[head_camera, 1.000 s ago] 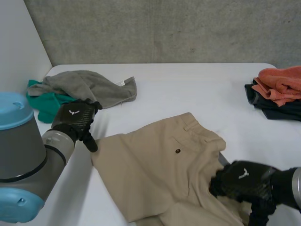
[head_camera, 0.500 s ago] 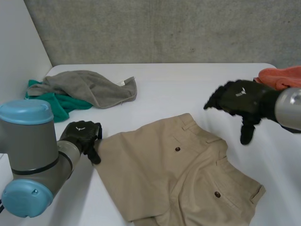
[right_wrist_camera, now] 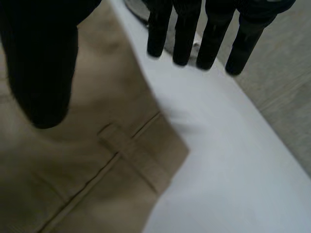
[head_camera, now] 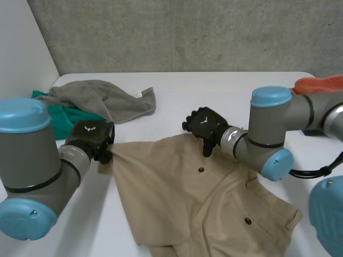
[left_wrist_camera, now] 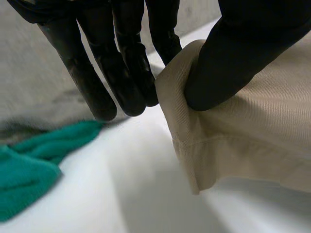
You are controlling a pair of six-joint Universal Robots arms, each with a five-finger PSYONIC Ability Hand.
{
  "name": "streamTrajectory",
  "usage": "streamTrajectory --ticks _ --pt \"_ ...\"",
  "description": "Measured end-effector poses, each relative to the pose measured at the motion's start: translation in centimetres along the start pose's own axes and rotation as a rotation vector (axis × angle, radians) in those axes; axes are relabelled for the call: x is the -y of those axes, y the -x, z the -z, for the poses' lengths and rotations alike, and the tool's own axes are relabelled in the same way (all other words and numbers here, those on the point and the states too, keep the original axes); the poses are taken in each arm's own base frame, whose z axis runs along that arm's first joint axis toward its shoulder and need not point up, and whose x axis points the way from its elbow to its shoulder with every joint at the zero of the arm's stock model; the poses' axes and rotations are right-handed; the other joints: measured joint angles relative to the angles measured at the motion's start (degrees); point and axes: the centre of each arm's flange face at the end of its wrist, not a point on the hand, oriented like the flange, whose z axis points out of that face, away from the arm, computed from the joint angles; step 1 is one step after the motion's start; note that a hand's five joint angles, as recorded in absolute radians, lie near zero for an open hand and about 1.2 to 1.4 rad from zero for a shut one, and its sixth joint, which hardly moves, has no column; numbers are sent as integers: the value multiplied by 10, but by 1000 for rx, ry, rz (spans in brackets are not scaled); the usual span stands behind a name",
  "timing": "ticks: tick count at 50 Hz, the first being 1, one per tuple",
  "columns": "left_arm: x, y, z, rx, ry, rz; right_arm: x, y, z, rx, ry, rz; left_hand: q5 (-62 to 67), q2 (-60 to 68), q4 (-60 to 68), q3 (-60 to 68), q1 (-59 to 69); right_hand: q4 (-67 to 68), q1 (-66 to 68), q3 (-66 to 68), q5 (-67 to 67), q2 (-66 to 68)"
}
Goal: Fold the laundry.
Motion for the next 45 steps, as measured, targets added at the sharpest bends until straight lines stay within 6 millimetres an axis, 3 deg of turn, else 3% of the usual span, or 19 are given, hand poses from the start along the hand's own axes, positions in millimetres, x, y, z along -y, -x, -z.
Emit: streamTrajectory --ticks 2,4,7,11,14,19,21,25,29,31,36,40,41,43,45 --pt "6 0 2 2 -23 1 -5 1 -4 2 2 -3 0 0 0 0 0 123 132 0 120 136" --pt "13 1 3 4 -51 2 -7 0 -9 -3 -1 -5 0 0 0 0 0 333 316 0 319 342" --pt "23 2 -1 12 -97 -3 -5 -6 -15 -32 -26 -6 0 0 0 0 0 418 363 0 389 403" --pt "40 3 -14 34 -185 -44 12 -26 -22 -124 -107 2 0 1 0 2 0 424 363 0 389 403" --pt "59 6 -28 64 -279 -100 37 -53 -23 -246 -207 22 0 2 0 2 0 425 363 0 389 409" --pt "119 13 -53 158 -530 -214 92 -106 -8 -480 -425 64 0 2 1 3 0 425 363 0 389 410" --pt "156 17 -60 208 -685 -253 128 -135 12 -602 -570 86 0 2 3 3 0 425 363 0 389 410" --pt "207 22 -56 268 -908 -279 170 -165 47 -726 -739 110 0 2 3 3 0 425 363 0 392 410" --pt "234 22 -47 292 -1046 -277 192 -182 74 -790 -828 120 0 2 3 3 0 425 363 0 392 410" --pt "237 17 -43 283 -1073 -271 199 -189 87 -805 -855 114 0 2 3 3 0 425 363 0 393 410" --pt "220 3 -42 235 -1034 -267 191 -189 92 -772 -817 84 0 2 3 3 0 425 363 0 400 410" --pt "189 -8 -43 182 -945 -277 166 -178 86 -710 -715 38 0 2 3 3 0 425 366 0 402 410" --pt "171 -13 -46 154 -891 -286 148 -168 80 -672 -642 6 0 2 3 3 0 425 366 0 405 410" --pt "158 -16 -47 137 -856 -291 135 -160 77 -646 -592 -17 0 2 3 3 0 425 366 0 405 412" --pt "132 -23 -51 101 -779 -303 109 -143 73 -593 -485 -62 0 2 3 3 0 425 366 0 405 414"
